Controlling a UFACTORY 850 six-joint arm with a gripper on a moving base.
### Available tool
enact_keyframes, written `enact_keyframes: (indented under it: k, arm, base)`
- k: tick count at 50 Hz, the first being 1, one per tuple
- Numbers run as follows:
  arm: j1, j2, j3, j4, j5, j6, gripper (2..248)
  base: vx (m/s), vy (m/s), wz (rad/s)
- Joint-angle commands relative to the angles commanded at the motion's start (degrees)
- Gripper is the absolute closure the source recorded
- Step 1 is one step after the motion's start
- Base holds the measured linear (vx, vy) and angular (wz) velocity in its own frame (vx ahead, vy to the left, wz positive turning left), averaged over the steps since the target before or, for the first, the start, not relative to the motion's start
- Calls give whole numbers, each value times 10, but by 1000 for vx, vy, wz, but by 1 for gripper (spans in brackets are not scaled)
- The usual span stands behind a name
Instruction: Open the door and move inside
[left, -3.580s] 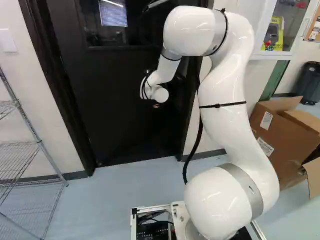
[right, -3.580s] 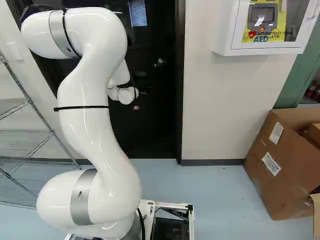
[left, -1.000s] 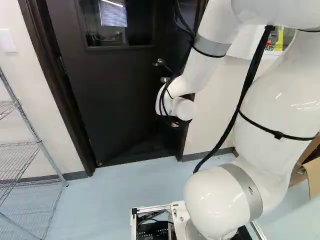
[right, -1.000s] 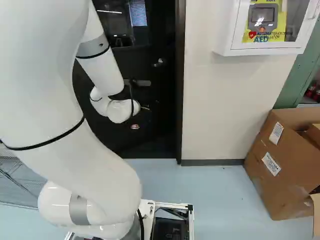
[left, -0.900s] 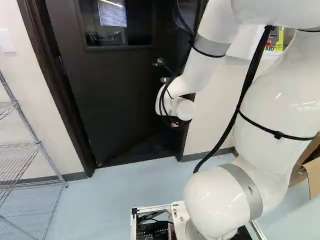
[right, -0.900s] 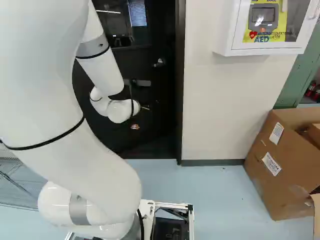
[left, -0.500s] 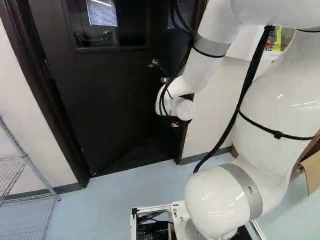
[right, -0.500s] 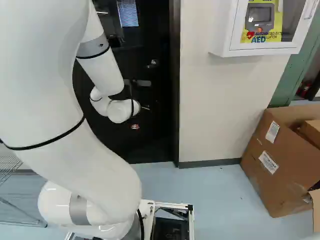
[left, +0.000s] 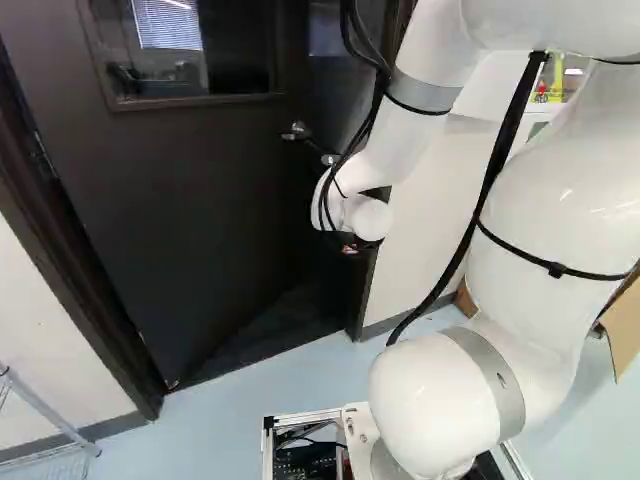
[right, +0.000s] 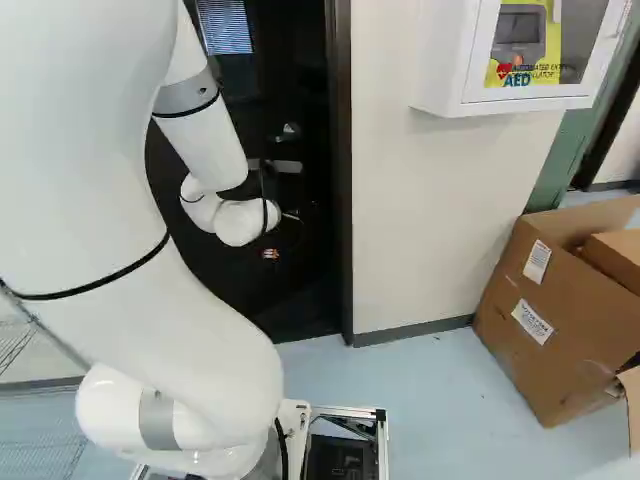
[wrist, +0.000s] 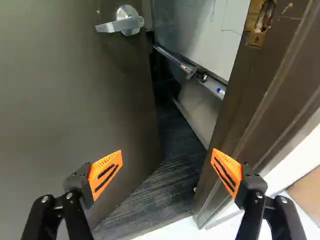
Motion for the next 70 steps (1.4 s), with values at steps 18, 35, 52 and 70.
enact_keyframes:
  k: [18, 35, 52, 70]
  arm:
    - [0, 0, 0, 0, 0, 0, 3]
    - [0, 0, 0, 0, 0, 0, 3]
    - [0, 0, 0, 0, 0, 0, 3]
    - [0, 0, 0, 0, 0, 0, 3]
  base:
    - [131, 123, -239]
    - [93, 124, -229]
    - [69, 124, -157]
    - [49, 144, -5]
